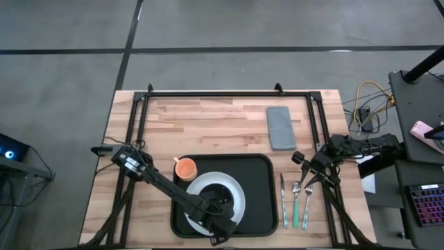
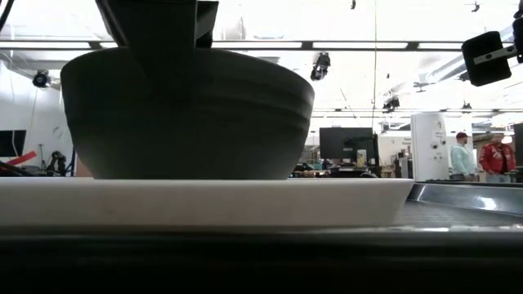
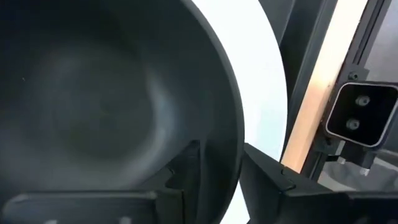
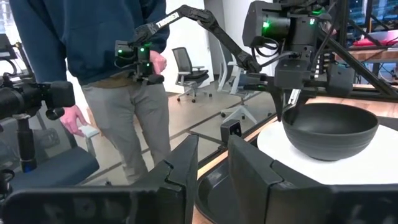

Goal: Set up tray
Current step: Stack the black bowl on top of the white plate on the black tray, then put the gray napkin to the right of the white plate on the black tray

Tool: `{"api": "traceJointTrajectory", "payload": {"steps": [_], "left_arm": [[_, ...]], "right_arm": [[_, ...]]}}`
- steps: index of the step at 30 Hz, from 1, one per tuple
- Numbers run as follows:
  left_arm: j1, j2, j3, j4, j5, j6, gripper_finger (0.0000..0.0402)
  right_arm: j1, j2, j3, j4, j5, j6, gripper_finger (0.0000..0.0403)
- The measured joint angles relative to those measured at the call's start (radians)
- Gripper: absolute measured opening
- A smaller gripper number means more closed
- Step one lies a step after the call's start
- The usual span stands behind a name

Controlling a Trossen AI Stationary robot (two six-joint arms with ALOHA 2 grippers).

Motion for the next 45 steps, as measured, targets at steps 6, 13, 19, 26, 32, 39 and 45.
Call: {"api": "traceJointTrajectory", "payload": {"steps": [6,13,19,26,32,39,45], "left_arm": [[0.000,0.000,0.005,0.001,0.005,0.000,0.0125],[0.000,-0.003,0.066,0.002,0.004,0.051,0.0150],[0.000,-0.006,0.157,0.040,0.000,0.248,0.0151],[0.000,-0.007,0.271,0.043,-0.002,0.341,0.0151],[0.001,-0.007,0.338,0.005,-0.003,0.341,0.0151],[0.019,-0.007,0.344,-0.008,-0.004,0.253,0.0151],[0.026,-0.019,0.343,0.042,0.022,0.476,0.0151]], "right_arm": [[0.000,0.000,0.000,0.000,0.000,0.000,0.0069],[0.000,0.000,0.000,0.000,0.000,0.000,0.0072],[0.000,0.000,0.000,0.000,0.000,0.000,0.0079],[0.000,0.000,0.000,0.000,0.000,0.000,0.0080],[0.000,0.000,0.000,0.000,0.000,0.000,0.0071],[0.000,0.000,0.000,0.000,0.000,0.000,0.0070],[0.000,0.000,0.000,0.000,0.000,0.000,0.0078]]}}
